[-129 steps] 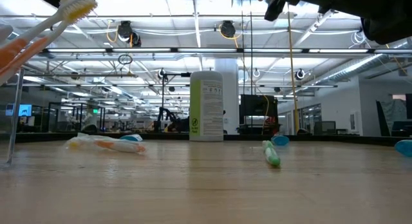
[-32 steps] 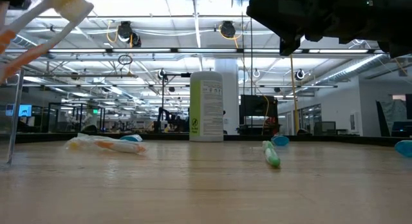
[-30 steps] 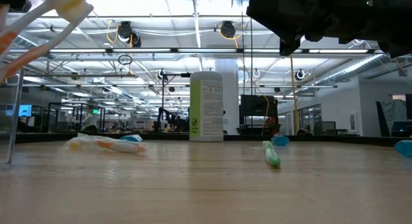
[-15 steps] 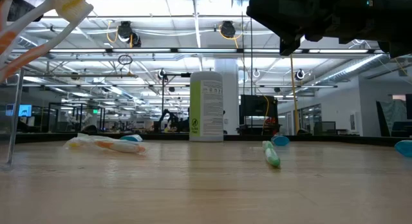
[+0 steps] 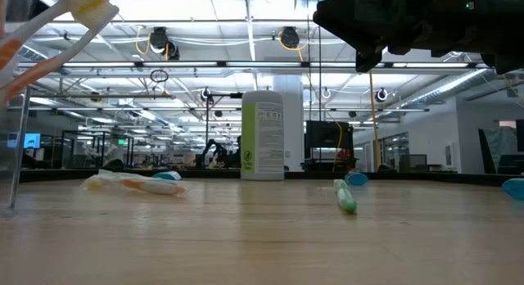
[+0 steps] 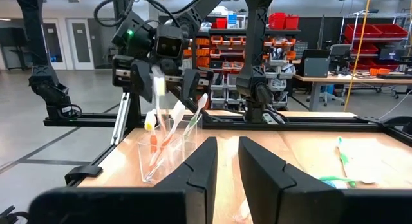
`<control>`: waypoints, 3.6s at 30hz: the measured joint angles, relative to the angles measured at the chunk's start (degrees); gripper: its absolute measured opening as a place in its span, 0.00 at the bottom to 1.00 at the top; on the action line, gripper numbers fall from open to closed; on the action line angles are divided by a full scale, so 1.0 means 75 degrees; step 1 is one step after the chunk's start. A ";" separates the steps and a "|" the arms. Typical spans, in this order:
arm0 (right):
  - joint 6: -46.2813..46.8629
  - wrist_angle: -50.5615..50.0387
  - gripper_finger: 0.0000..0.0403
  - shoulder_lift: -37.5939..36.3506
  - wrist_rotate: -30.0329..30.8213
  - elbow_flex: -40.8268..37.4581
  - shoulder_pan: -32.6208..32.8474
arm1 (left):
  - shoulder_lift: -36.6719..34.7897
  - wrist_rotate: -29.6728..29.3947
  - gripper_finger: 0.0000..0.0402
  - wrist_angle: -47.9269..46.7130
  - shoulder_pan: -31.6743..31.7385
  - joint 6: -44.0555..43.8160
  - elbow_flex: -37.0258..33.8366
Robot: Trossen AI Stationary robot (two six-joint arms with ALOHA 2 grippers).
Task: Pick & Place toothbrushing station
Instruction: Put the orange toothbrush into the transparent organizer
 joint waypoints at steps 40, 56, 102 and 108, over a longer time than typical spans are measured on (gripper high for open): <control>0.0951 -0.4644 0.17 0.2243 0.0187 0.3826 -0.0463 | -0.2650 -0.0648 0.64 -0.0198 0.1872 0.3833 0.0000; 0.1591 -0.7131 0.55 0.4560 -0.0624 0.6330 -0.1593 | -0.2533 0.0664 0.64 -0.0301 0.2818 0.3716 0.0000; 0.1582 -0.6673 0.49 0.4328 -0.0057 0.6333 -0.1185 | -0.2498 0.0856 0.64 -0.0715 0.3130 0.3049 0.0000; 0.1711 -0.6768 0.49 0.4476 -0.0038 0.6323 -0.1180 | -0.2498 0.0859 0.64 -0.0715 0.3130 0.2993 0.0000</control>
